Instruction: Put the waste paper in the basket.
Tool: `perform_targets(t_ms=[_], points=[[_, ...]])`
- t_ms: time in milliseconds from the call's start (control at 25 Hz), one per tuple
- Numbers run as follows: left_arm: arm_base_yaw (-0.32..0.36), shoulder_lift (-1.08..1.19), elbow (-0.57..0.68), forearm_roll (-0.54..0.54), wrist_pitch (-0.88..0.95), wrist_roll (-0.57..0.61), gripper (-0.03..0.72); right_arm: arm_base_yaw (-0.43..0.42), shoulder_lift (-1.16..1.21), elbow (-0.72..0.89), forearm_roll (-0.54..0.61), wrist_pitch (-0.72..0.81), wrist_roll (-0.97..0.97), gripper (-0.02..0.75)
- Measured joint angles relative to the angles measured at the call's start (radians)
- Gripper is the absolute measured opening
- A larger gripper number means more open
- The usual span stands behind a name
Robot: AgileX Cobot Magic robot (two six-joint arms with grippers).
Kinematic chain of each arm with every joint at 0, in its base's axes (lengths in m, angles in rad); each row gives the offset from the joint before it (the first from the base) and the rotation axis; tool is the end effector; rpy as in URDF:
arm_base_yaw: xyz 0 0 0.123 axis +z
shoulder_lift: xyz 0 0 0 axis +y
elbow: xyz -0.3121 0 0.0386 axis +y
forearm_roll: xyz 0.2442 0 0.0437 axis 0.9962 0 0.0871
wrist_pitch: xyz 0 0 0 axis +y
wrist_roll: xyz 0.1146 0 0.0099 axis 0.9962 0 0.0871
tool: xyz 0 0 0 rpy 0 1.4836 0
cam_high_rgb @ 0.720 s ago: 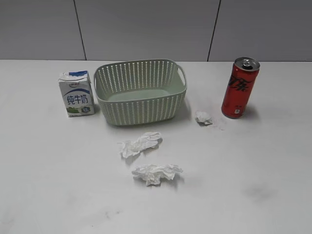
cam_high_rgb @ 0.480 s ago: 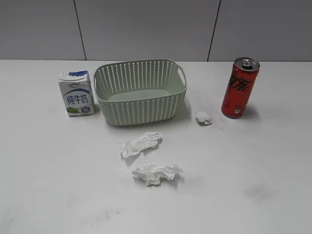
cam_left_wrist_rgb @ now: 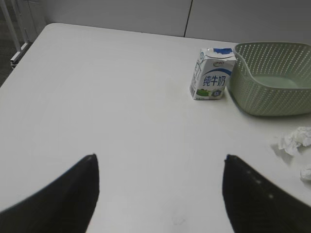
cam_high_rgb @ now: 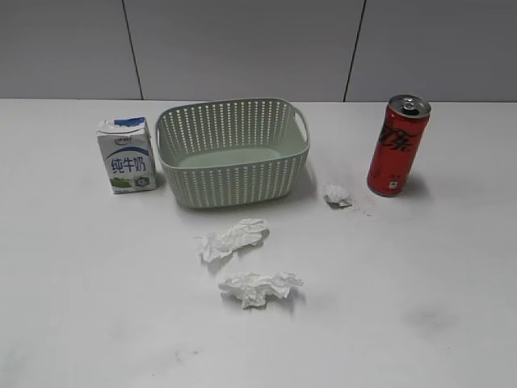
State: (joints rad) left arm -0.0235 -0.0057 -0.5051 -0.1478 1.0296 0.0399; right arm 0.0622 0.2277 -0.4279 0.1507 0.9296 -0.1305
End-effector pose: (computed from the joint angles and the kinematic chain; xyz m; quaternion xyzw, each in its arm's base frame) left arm -0.0172 -0.0141 0.2700 0.0287 0.8393 -0.0694 0.5384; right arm 0.0261 0.0155 0.2545 -0.0726 0.8887 0.0588 0.4488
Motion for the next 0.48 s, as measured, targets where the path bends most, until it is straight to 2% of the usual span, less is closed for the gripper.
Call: perform_targets(t_ms=[280, 480], points=[[0.000, 0.000, 0.000, 0.000, 0.000, 0.000, 0.587, 0.000, 0.344, -0.044, 0.187, -0.089, -0.234, 0.589], [0.000, 0.000, 0.000, 0.000, 0.000, 0.000, 0.587, 0.006, 0.601, -0.129, 0.226, -0.098, -0.355, 0.589]])
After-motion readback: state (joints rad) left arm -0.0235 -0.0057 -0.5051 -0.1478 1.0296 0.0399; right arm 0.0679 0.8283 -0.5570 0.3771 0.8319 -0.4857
